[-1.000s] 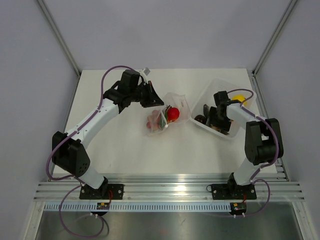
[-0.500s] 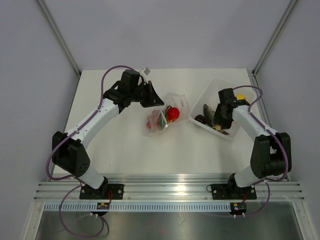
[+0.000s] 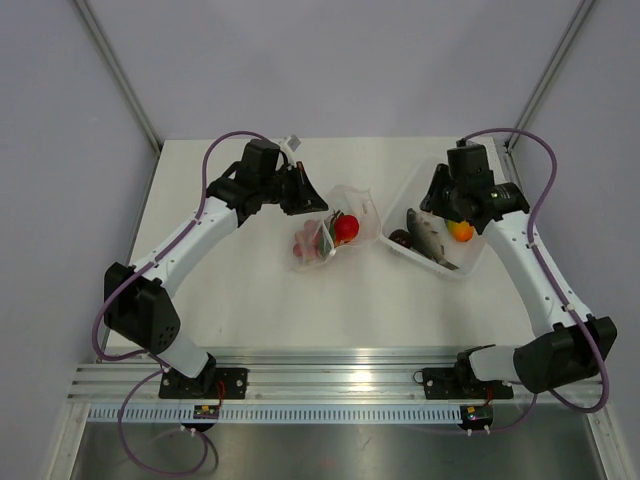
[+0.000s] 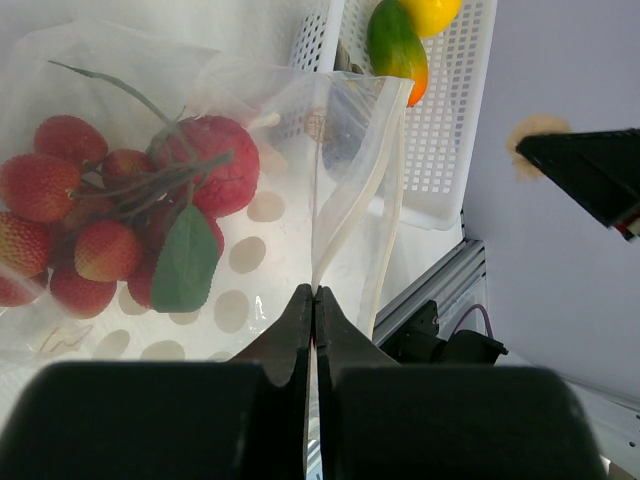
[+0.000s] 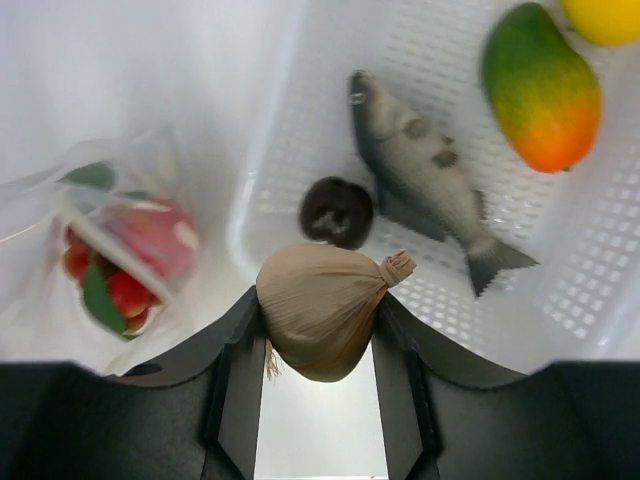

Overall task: Place the food in the zip-top bag and seal the zipper
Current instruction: Pick up the fake vegetable from the bin, then place the fake vegetable in the zipper food storage bag.

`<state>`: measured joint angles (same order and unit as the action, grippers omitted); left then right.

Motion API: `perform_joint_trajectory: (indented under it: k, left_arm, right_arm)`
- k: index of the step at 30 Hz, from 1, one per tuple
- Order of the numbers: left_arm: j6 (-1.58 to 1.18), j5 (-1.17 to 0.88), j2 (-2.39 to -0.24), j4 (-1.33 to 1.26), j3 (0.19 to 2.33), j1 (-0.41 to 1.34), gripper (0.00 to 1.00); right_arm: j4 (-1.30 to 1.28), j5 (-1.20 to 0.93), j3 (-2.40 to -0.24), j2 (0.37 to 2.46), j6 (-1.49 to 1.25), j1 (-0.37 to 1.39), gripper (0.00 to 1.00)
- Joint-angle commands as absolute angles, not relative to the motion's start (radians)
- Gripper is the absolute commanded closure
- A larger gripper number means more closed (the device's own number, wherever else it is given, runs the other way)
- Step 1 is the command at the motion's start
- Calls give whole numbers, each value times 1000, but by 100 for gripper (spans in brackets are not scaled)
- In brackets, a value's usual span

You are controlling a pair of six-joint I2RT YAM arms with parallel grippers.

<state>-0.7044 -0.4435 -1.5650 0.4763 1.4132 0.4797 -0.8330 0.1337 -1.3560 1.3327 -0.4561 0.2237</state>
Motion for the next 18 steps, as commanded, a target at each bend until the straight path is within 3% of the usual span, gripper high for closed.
perform_joint_trajectory:
  k: [1,11,16,18]
  left_arm:
    - [-699,-459,-1539,436,1433,485,100]
    - [-699,-460,-1536,442,1434,485,100]
    - [-698,-460,-1531,442,1434,485,100]
    - [-696,-460,-1532,442,1436,483,100]
  right_arm:
    - [-854,155,-1471,1342,-482,354,66]
    - [-787,152,-1600,1546,-534,618,61]
    - [-822,83,-1675,1663,-492,666,18]
    - [-830,129,-1669,1648,-485,667,16]
